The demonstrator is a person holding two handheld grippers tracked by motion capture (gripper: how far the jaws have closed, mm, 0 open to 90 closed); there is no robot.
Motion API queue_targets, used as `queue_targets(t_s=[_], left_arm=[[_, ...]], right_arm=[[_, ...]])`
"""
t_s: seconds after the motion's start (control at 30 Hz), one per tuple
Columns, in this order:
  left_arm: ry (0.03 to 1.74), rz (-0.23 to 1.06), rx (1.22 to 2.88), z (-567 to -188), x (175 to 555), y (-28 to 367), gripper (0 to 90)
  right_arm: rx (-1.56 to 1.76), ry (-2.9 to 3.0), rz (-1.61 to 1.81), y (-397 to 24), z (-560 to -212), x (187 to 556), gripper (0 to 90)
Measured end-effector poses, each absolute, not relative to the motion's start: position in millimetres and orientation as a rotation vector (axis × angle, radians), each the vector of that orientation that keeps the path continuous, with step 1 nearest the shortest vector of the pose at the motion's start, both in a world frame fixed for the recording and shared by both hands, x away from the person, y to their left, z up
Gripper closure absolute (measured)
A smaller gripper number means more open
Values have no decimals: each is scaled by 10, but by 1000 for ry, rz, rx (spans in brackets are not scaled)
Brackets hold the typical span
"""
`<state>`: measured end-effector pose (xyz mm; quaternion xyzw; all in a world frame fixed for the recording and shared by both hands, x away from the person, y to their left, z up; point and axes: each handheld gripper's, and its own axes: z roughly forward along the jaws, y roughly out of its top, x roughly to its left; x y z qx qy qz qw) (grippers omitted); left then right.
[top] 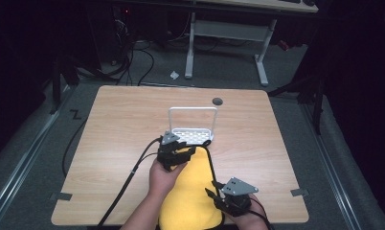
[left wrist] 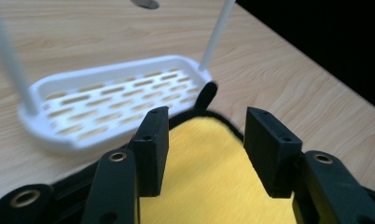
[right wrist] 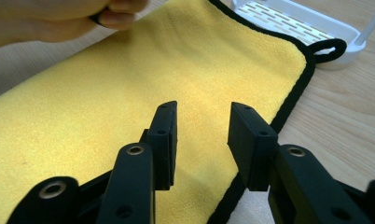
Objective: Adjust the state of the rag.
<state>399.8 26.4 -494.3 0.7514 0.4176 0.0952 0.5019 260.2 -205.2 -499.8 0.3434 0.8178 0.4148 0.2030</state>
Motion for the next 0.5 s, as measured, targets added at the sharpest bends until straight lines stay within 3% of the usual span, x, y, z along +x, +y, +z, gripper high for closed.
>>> queue_targets(t_s=[0.23, 0.5], left_arm=[[1045, 287, 1879, -5037, 3714, 719, 566], [1052, 274, 1903, -5180, 3360, 1063, 559]], right_arm=[[967, 2285, 1149, -2060, -5026, 2650, 655], [989, 2298, 1133, -2024, -5067, 2769, 684]])
